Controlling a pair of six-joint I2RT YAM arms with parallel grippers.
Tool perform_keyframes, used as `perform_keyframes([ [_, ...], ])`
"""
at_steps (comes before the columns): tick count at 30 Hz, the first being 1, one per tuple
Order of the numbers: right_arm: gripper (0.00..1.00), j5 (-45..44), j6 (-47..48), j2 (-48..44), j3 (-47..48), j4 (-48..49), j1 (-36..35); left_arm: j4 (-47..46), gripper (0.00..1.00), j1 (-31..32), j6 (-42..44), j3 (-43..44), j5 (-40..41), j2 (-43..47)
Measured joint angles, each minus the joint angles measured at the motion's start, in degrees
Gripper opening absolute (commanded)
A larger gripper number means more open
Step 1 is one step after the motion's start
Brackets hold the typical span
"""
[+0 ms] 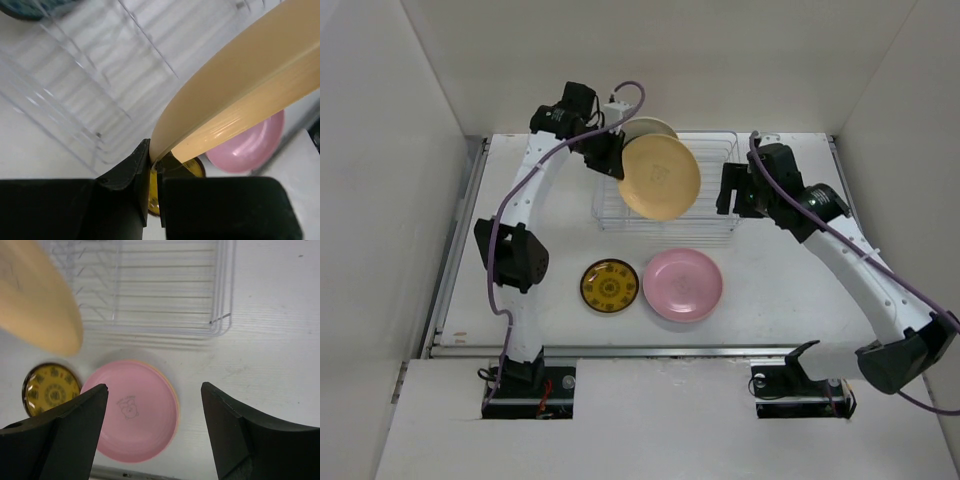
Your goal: Unload the plates from the dish rack
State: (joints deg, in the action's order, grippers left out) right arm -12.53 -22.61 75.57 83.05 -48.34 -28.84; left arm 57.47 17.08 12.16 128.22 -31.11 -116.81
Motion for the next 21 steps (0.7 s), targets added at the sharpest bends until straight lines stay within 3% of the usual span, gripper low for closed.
perform_keyframes([
  [7, 0.81, -10.0, -5.8, -2.1, 0.0, -0.1, 0.0, 14.0, 0.0, 8.9, 5.7, -3.1, -0.3, -1.7],
  [13, 0.81, -12.3, -8.3, -5.2, -2.1, -0.2, 0.0, 17.1, 0.0, 17.4, 6.4, -5.8, 3.6, -5.7],
  [21, 0.81, -12.6, -9.2, -8.7, -4.5, -0.5, 0.0, 17.7, 0.02, 22.3, 5.7, -7.4, 11.7, -8.7],
])
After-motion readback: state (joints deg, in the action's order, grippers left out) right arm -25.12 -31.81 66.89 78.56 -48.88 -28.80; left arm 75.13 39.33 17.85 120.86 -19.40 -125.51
